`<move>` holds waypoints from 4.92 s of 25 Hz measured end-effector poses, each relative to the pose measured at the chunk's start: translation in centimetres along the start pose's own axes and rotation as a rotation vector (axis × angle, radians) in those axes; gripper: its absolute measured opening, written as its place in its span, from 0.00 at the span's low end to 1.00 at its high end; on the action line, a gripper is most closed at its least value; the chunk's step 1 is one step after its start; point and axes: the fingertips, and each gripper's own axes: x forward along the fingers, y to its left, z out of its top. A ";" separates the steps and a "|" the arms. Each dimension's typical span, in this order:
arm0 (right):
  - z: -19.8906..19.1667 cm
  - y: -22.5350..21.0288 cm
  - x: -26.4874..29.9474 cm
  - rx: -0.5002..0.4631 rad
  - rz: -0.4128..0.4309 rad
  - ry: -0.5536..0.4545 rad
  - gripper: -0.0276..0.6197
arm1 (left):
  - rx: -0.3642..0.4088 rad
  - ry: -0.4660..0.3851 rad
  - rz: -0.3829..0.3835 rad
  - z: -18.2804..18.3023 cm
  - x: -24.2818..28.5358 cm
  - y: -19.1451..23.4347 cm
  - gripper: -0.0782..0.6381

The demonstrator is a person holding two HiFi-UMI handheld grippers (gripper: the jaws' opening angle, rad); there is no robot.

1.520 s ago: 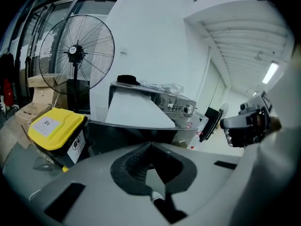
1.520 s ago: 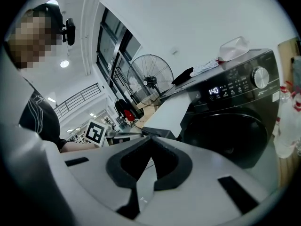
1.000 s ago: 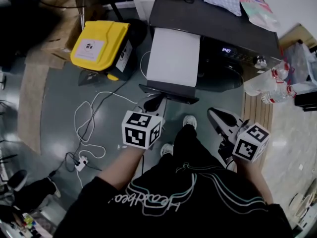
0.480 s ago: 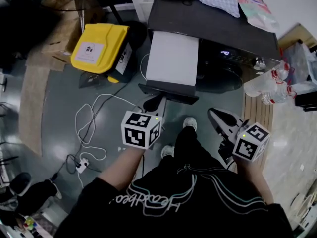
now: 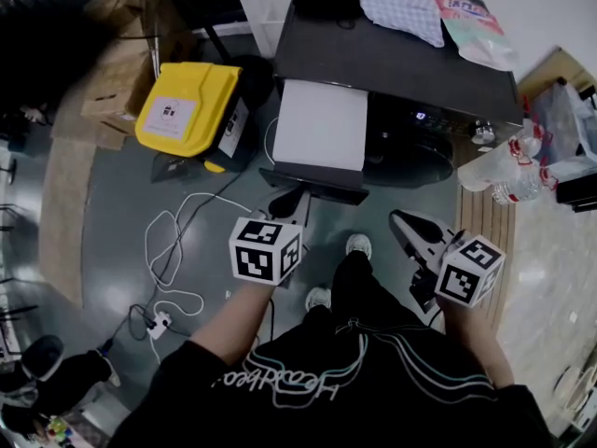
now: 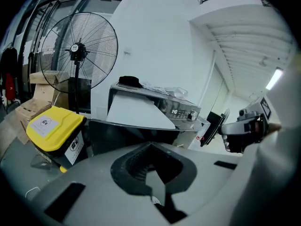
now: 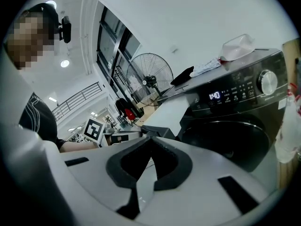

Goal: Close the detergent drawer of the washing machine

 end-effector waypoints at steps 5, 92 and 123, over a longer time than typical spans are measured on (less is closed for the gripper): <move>0.4 -0.9 0.2 0.016 -0.013 -0.004 0.08 | -0.008 0.008 0.008 0.5 0.6 0.4 0.14; 12.6 -15.1 2.6 -0.065 0.004 0.051 0.08 | -0.049 -0.133 0.150 12.7 13.5 6.0 0.14; 12.8 -13.6 2.5 -0.121 0.050 0.068 0.08 | -0.035 -0.128 0.117 13.6 13.5 5.1 0.14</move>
